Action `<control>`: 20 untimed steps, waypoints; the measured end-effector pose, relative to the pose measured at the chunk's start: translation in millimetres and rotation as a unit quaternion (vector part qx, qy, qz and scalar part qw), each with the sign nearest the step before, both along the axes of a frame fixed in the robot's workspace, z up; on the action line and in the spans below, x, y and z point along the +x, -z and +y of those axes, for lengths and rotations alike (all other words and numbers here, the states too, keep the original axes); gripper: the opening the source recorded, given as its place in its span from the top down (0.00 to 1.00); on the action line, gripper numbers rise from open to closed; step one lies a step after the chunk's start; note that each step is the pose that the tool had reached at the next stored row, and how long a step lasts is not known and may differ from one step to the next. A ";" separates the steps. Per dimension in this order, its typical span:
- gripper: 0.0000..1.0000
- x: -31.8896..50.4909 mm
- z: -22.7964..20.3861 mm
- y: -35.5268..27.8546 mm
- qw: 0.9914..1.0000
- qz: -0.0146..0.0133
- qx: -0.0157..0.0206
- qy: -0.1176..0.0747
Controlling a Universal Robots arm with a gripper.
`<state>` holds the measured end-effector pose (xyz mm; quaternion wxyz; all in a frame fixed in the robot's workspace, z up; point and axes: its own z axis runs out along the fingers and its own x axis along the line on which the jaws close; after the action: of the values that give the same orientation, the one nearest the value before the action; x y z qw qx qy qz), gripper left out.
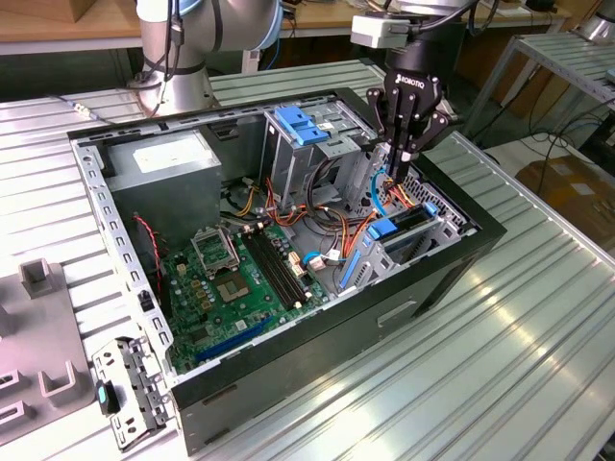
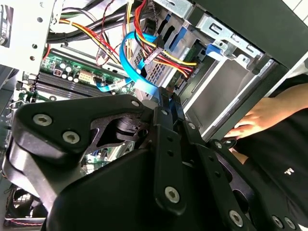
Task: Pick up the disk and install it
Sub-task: 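Insert the second disk wire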
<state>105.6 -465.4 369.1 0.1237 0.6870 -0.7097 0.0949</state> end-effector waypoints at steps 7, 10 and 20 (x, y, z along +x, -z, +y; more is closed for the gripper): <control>0.84 -0.1 -0.1 0.0 1.000 0.000 0.000 0.000; 0.84 -0.2 -4.9 0.8 1.000 0.000 0.012 0.000; 0.84 -2.7 -27.9 2.9 0.998 -0.010 0.058 -0.001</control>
<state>102.9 -493.4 366.2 0.0768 0.6925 -0.7148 0.0606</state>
